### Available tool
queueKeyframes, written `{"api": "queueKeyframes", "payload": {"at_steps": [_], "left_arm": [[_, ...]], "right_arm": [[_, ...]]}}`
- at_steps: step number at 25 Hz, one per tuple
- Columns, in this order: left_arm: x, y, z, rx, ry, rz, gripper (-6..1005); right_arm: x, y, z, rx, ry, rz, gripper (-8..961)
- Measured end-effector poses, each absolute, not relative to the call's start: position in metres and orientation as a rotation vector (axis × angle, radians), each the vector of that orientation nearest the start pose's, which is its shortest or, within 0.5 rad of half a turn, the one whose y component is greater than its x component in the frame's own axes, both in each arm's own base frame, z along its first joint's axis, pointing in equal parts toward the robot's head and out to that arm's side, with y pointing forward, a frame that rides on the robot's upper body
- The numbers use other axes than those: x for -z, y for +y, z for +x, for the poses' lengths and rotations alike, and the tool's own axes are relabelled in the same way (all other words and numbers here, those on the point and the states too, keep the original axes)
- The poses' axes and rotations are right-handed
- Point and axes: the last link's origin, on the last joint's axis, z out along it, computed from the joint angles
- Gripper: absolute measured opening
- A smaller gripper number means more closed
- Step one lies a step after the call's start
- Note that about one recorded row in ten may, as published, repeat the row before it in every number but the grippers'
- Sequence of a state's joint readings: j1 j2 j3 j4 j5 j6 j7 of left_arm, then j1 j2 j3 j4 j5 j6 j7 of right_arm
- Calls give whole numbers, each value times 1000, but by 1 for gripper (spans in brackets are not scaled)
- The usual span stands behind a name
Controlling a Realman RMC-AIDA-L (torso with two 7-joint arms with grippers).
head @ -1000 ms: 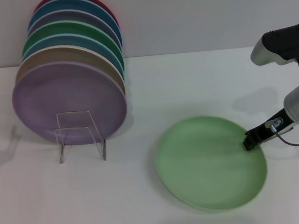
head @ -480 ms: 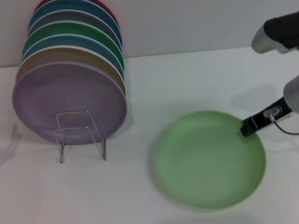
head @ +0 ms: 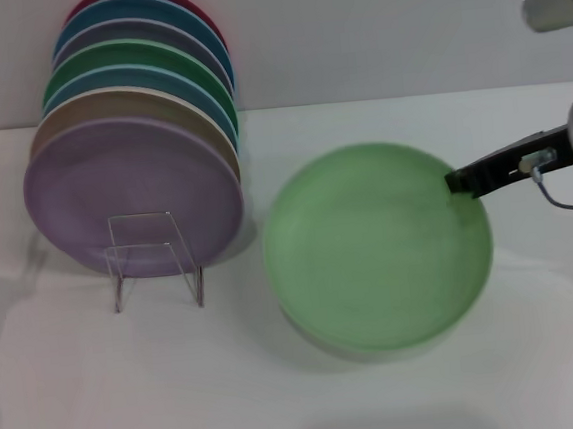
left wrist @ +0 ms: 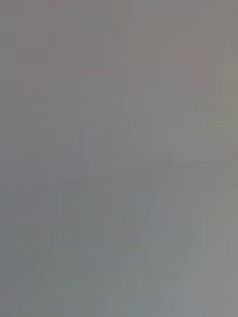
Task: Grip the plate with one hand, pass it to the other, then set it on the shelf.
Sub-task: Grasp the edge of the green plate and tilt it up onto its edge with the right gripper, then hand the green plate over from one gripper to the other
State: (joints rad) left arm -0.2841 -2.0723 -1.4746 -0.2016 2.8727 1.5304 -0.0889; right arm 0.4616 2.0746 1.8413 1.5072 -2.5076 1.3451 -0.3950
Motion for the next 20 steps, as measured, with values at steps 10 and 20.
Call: {"api": "queueKeyframes", "payload": {"at_steps": [10,20], "left_arm": [[-47,301,-296,998,-175,-1487,827],[-75,347,-204,918,-331,-2023,827]], "right_arm": [[-96,331,172,-452,645,-2217,15],[-104,331,225,-645,609,-2116,14]]}}
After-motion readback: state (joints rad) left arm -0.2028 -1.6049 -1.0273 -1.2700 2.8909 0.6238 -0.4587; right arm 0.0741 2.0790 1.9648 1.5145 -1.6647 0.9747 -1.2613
